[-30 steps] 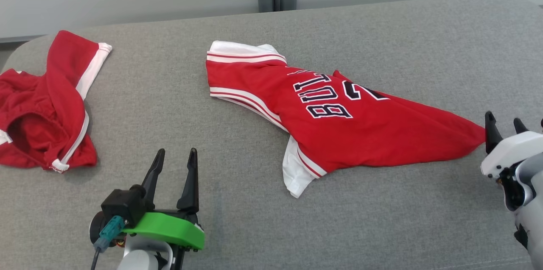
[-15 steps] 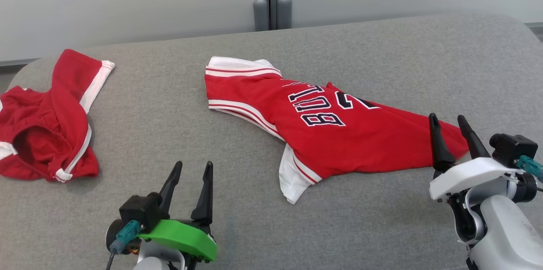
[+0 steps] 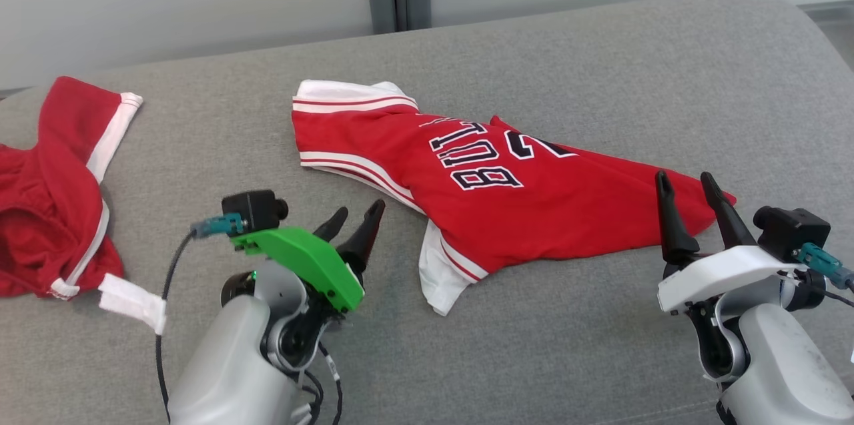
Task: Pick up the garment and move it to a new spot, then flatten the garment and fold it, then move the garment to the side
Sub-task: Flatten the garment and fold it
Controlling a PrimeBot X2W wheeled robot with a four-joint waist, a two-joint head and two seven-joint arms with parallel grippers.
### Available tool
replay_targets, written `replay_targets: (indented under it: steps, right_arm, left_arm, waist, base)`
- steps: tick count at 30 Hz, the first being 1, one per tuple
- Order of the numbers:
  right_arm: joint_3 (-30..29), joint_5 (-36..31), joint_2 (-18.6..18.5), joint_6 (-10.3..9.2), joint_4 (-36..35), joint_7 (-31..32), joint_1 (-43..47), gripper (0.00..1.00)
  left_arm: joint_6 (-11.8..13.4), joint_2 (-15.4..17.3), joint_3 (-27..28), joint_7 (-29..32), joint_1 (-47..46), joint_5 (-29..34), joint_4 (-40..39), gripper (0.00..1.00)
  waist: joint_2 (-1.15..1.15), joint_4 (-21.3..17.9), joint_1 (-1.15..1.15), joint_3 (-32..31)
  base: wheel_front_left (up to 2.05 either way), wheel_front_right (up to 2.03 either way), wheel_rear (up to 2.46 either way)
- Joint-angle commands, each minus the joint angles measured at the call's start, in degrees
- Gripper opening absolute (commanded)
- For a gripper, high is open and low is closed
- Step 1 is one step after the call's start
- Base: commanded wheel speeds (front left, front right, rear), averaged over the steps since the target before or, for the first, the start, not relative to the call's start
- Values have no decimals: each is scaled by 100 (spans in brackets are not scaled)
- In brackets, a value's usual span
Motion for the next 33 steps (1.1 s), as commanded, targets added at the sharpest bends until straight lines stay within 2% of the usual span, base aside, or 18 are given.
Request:
replay_targets:
  steps: [1,6,14,18,19,20,21,28,33]
  right_arm:
    - [-1,29,-21,-6,-23,-17,-85,100]
    - [44,58,44,-6,-20,-17,-274,100]
    - [117,80,135,-6,3,-17,-417,100]
    - [124,86,159,-6,30,-17,-457,100]
    - [122,82,170,-6,38,-17,-460,100]
    - [110,80,175,-6,39,-17,-461,100]
    - [90,81,174,-6,43,-17,-454,100]
    - [-17,69,212,-6,92,-17,-264,100]
    - [-71,35,250,-6,145,-17,-139,100]
  left_arm:
    - [-29,30,28,111,-258,-161,202,100]
    - [-8,33,228,563,-1095,-891,1311,100]
    - [296,32,230,935,-2068,-1810,2627,100]
    - [588,30,130,801,-2361,-2025,3116,100]
    - [641,30,103,739,-2406,-2064,3230,89]
    - [656,30,96,689,-2448,-2105,3303,37]
    - [634,29,76,626,-2487,-2133,3357,0]
    - [261,64,-153,367,-2532,-2032,3605,0]
    - [78,389,-294,538,-2637,-1908,3525,0]
  waist:
    - [0,-201,0,219]
    - [0,-508,0,574]
    - [0,-898,0,903]
    - [0,-1003,0,917]
    - [0,-1024,0,906]
    - [0,-1036,0,895]
    - [0,-1044,0,870]
    - [0,-984,0,564]
    - [0,-833,0,306]
  base:
    - [0,0,0]
    - [0,0,0]
    - [0,0,0]
    - [0,0,0]
    - [0,0,0]
    - [0,0,0]
    - [0,0,0]
    - [0,0,0]
    - [0,0,0]
